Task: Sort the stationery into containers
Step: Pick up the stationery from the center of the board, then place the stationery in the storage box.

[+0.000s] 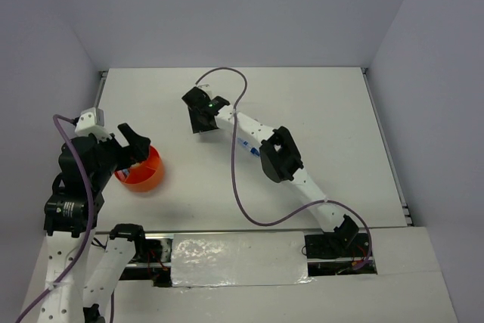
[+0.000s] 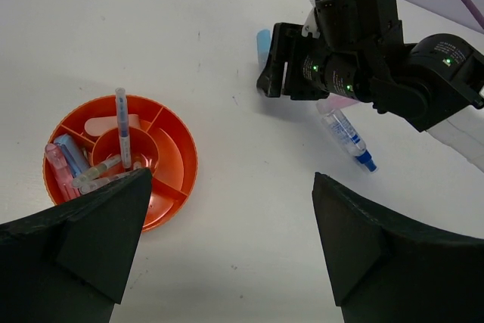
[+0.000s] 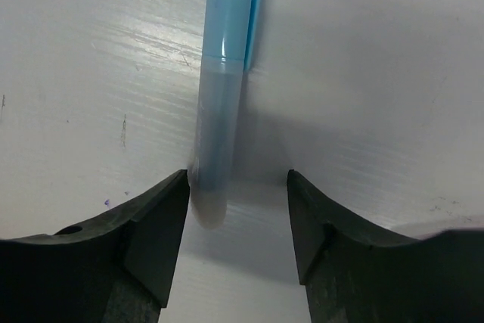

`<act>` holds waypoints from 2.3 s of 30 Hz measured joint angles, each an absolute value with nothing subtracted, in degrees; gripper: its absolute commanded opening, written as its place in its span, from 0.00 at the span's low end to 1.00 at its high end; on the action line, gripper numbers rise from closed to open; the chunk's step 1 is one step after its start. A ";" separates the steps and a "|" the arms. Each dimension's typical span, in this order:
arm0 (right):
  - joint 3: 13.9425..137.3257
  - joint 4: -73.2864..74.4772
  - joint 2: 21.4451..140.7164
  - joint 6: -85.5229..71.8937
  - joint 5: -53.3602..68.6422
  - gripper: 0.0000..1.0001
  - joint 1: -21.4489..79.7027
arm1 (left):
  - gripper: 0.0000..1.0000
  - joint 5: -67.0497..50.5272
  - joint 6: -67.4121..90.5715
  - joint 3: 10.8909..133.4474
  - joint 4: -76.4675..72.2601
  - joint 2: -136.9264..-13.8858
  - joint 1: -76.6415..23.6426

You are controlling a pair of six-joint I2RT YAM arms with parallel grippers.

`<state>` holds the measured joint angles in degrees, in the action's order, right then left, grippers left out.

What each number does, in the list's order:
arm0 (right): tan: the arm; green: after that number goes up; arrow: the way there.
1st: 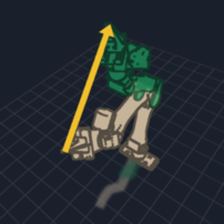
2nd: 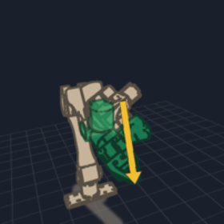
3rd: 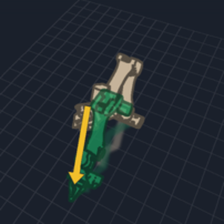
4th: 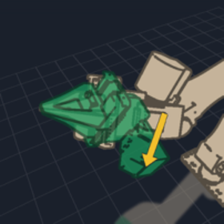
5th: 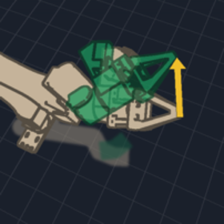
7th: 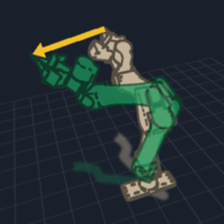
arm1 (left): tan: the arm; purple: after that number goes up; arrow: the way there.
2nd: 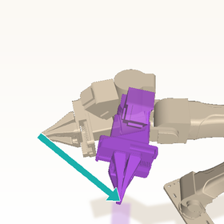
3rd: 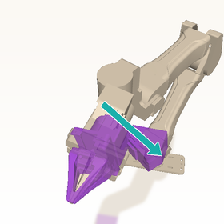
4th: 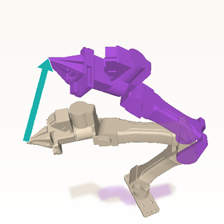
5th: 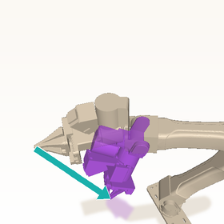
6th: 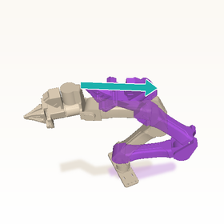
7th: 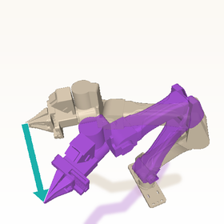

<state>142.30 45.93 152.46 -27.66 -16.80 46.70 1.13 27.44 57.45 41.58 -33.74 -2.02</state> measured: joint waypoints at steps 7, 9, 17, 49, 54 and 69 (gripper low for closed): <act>140.92 45.23 151.57 -24.36 -10.07 0.16 44.62 | 0.99 1.13 26.96 57.45 41.58 -33.17 -2.46; 139.94 44.25 151.15 -24.21 -8.47 0.00 44.23 | 0.99 1.15 26.96 57.45 41.58 -33.15 -2.63; 109.36 26.79 134.98 -22.79 -3.36 0.00 44.25 | 0.99 -4.29 26.52 57.45 41.54 -33.17 -2.74; 42.11 -30.37 69.38 -25.54 34.59 0.00 56.40 | 0.68 -53.82 48.21 39.86 -5.89 -33.19 -6.59; 45.10 -29.39 70.91 -24.99 34.37 0.00 56.75 | 0.37 -54.26 47.40 39.88 -4.40 -34.37 -6.96; 40.18 -23.20 64.31 -23.03 24.45 1.00 51.64 | 0.00 -24.67 27.00 53.67 26.39 -34.68 -7.38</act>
<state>40.18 -23.20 64.31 -23.03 24.45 51.64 -24.67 27.00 53.67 26.39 -34.68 -7.38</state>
